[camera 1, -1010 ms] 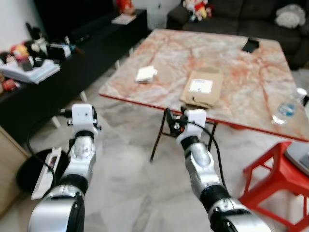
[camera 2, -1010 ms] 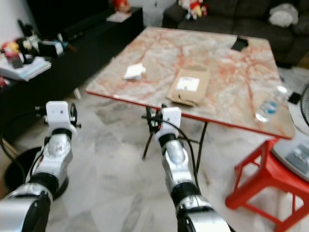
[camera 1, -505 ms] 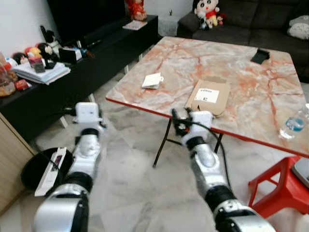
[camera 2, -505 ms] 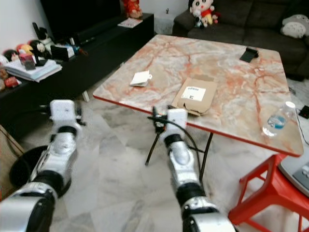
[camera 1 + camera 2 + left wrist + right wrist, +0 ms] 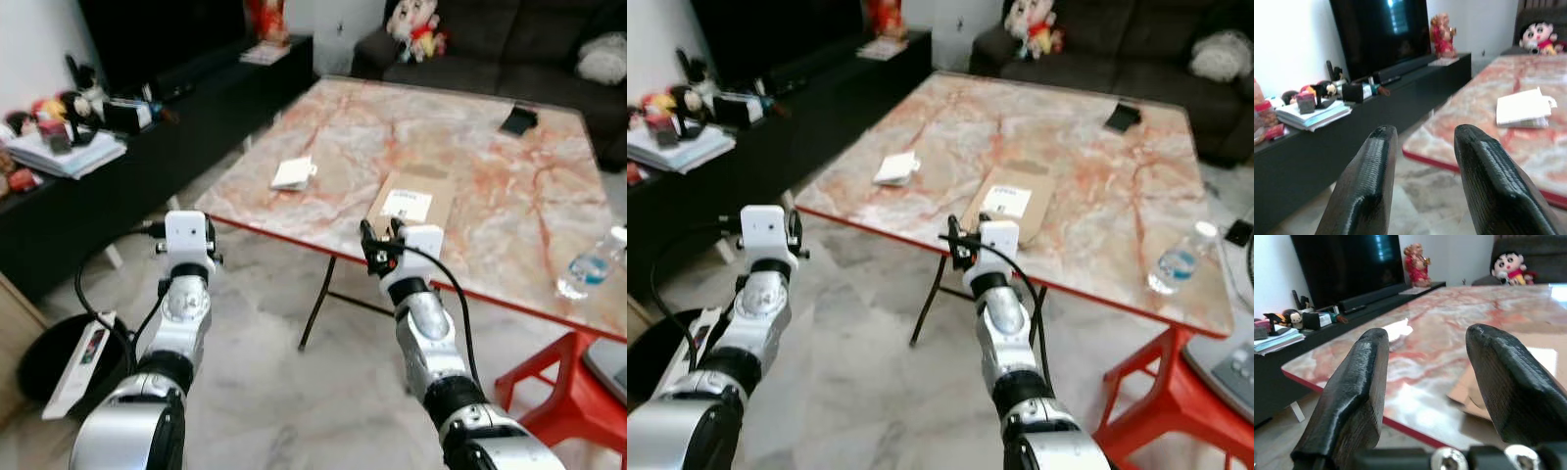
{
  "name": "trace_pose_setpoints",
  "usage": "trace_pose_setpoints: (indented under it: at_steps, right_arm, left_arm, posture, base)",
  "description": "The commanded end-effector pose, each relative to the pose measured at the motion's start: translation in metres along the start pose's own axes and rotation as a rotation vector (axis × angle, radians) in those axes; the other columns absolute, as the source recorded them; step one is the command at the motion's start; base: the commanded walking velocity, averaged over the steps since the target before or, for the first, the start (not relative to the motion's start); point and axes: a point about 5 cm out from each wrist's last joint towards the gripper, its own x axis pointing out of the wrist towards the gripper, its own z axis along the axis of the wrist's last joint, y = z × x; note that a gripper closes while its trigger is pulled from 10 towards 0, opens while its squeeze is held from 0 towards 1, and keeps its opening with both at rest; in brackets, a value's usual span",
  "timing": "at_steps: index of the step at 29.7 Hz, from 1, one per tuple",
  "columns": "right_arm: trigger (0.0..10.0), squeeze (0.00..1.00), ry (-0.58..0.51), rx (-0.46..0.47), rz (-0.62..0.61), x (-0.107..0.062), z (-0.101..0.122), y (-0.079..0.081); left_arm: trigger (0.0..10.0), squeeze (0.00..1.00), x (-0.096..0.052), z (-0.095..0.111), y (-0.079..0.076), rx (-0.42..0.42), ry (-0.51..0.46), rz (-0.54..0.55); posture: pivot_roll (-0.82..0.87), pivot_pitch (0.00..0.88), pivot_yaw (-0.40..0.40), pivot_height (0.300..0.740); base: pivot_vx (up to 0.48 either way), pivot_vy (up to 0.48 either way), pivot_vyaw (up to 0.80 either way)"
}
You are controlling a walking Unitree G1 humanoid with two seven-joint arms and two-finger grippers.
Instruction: Picking trash to rubbish bin
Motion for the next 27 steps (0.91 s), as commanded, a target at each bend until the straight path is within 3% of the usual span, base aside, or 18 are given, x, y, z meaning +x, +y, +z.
trace_pose_setpoints:
  at_steps: [1,27]
  right_arm:
    - [10.0,0.00,-0.017,-0.001,0.027,0.0047,0.0051,0.0087]
    - [10.0,0.00,-0.001,0.026,0.031,0.0048,0.0029,0.0115]
  left_arm:
    - [10.0,0.00,0.0022,0.0011,0.0083,0.009,-0.001,0.028]
    - [10.0,0.00,0.0040,0.0029,0.0100,0.012,-0.004,0.031]
  posture:
    - [-0.01,0.004,-0.014,0.740]
    - [-0.01,0.000,-0.005,0.740]
  base:
    - [0.480,0.000,0.00]
    - [0.480,0.000,0.00]
